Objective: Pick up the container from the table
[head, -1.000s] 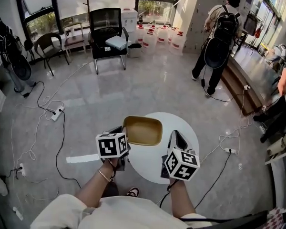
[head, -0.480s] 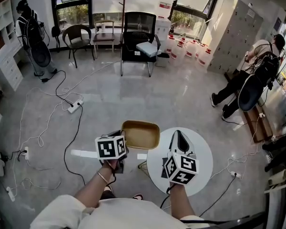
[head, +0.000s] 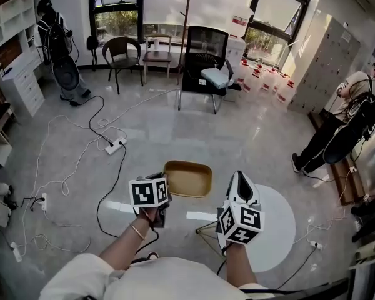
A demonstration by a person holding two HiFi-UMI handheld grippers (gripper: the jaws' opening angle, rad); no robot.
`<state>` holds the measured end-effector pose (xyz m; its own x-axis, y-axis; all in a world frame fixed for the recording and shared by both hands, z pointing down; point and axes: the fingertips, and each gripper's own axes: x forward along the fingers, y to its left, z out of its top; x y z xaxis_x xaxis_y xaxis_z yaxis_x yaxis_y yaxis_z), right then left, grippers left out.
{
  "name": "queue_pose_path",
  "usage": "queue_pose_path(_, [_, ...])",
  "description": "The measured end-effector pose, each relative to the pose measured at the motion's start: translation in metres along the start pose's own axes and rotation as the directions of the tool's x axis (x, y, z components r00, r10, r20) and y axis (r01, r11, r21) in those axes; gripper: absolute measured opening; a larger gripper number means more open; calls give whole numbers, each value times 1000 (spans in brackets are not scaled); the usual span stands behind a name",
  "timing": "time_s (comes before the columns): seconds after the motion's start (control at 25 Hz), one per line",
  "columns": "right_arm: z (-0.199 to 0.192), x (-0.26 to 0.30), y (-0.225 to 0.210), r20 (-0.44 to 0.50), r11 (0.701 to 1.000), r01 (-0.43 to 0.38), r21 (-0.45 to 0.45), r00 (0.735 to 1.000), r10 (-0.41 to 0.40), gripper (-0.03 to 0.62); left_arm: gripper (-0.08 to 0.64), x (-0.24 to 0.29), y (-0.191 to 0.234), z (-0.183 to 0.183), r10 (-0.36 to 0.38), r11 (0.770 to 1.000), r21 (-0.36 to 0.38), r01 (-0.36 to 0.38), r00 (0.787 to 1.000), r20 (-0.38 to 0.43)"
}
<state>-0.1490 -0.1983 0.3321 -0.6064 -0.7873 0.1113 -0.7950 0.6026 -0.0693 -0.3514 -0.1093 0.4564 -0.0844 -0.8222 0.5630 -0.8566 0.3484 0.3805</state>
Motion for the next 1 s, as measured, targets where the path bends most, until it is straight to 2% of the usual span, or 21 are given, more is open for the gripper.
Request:
queue_pose_path(0.28, [11, 19, 51, 36, 999, -28, -16, 999, 28, 25, 37, -14, 46, 23, 5, 1000, -12, -5, 1000, 18])
queue_pose_path(0.52, [10, 23, 88, 43, 998, -54, -41, 998, 56, 25, 37, -27, 77, 21, 17, 999, -39, -17, 1000, -7])
queue_pose_path(0.72, [9, 17, 101, 41, 997, -63, -49, 997, 65, 25, 37, -37, 87, 15, 19, 998, -52, -20, 1000, -19])
queue_pose_path(1.0, [8, 9, 99, 46, 993, -97, -72, 994, 100, 25, 37, -42, 75, 6, 24, 997, -70, -25, 1000, -13])
